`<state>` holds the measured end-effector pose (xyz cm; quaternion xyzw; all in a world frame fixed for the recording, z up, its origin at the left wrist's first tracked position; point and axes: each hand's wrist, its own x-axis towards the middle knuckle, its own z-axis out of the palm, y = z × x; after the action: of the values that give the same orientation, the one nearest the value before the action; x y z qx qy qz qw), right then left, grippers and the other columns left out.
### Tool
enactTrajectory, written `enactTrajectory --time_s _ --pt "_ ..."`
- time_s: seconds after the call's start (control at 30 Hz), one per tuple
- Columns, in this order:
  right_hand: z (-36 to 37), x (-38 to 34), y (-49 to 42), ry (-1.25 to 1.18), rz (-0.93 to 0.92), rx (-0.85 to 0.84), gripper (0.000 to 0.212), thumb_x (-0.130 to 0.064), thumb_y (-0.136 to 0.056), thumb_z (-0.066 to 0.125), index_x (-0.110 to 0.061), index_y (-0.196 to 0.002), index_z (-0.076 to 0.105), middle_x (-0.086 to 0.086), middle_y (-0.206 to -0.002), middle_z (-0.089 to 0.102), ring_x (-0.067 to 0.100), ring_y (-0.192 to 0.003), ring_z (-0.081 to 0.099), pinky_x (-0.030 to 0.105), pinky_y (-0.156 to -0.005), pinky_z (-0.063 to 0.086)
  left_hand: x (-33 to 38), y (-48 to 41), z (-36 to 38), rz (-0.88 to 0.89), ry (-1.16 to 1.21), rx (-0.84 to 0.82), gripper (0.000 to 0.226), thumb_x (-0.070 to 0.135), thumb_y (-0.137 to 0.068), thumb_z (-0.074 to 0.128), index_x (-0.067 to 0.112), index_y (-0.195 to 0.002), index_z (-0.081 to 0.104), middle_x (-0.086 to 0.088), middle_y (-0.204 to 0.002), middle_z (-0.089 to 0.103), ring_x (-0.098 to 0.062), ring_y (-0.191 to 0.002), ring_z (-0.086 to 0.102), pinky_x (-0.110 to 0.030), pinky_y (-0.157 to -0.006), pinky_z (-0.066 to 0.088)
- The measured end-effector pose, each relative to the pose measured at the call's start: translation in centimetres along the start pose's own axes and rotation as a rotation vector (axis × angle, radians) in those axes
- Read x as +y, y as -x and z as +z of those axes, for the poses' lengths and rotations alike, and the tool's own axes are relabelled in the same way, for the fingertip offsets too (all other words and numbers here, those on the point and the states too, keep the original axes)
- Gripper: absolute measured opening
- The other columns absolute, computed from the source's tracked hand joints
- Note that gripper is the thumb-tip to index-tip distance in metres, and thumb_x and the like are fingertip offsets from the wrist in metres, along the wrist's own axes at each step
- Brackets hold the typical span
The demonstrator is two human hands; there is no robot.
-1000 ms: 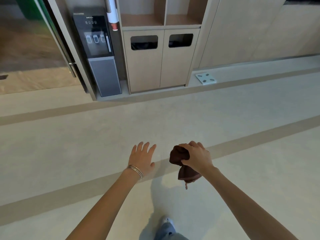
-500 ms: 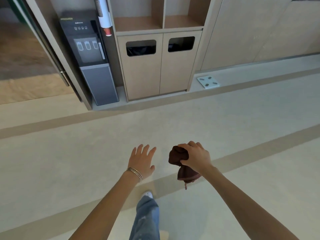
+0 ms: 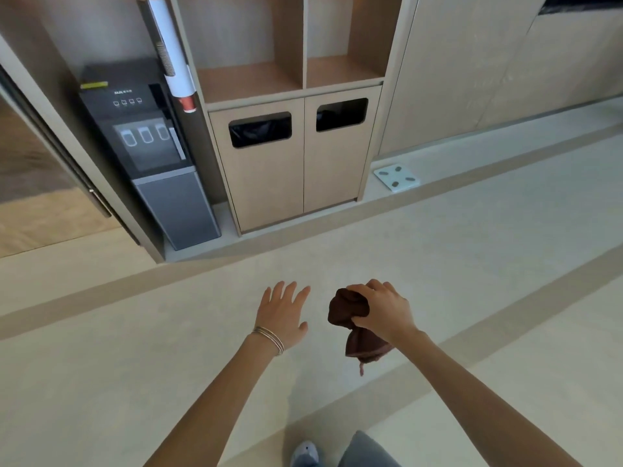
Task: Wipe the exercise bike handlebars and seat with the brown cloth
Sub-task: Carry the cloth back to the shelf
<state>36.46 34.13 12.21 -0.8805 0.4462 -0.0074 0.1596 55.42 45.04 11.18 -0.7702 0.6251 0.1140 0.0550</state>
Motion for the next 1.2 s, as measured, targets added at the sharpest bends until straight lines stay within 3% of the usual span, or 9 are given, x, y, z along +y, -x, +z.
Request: enactTrajectory --time_s 0.4,0.67,1.2 --pt "-1.6 4.3 -14.7 0.006 -0.005 -0.065 0.057 -0.035 -0.074 0.065 -0.045 -0.126 0.044 -0.008 -0.115 0.052 0.018 -0.110 0.045 0.028 -0.073 0.040 -2.4 -14.3 -1.3 -0.025 0.029 -0.052 0.070 0.040 -0.092 0.045 0.025 -0.149 0.006 -0.006 -0.158 0.012 -0.030 -0.145 0.007 -0.046 -0.118 0.009" --pt "-6.9 7.8 -28.9 0.012 -0.078 -0.013 0.058 -0.033 -0.075 0.065 -0.041 -0.128 0.045 -0.005 -0.116 0.053 0.021 -0.108 0.045 0.031 -0.075 0.041 -3.0 -28.0 -7.1 -0.064 0.029 0.038 0.069 0.041 -0.092 0.045 0.024 -0.149 0.008 -0.007 -0.157 0.013 -0.030 -0.145 0.009 -0.045 -0.118 0.009" --pt "-7.8 6.8 -47.9 -0.041 -0.169 -0.102 0.060 -0.033 -0.074 0.067 -0.040 -0.129 0.043 -0.003 -0.116 0.052 0.024 -0.110 0.046 0.035 -0.079 0.044 -9.8 -42.7 -9.5 -0.138 0.029 0.044 0.069 0.042 -0.091 0.046 0.025 -0.148 0.011 -0.006 -0.156 0.018 -0.028 -0.144 0.013 -0.044 -0.118 0.013"
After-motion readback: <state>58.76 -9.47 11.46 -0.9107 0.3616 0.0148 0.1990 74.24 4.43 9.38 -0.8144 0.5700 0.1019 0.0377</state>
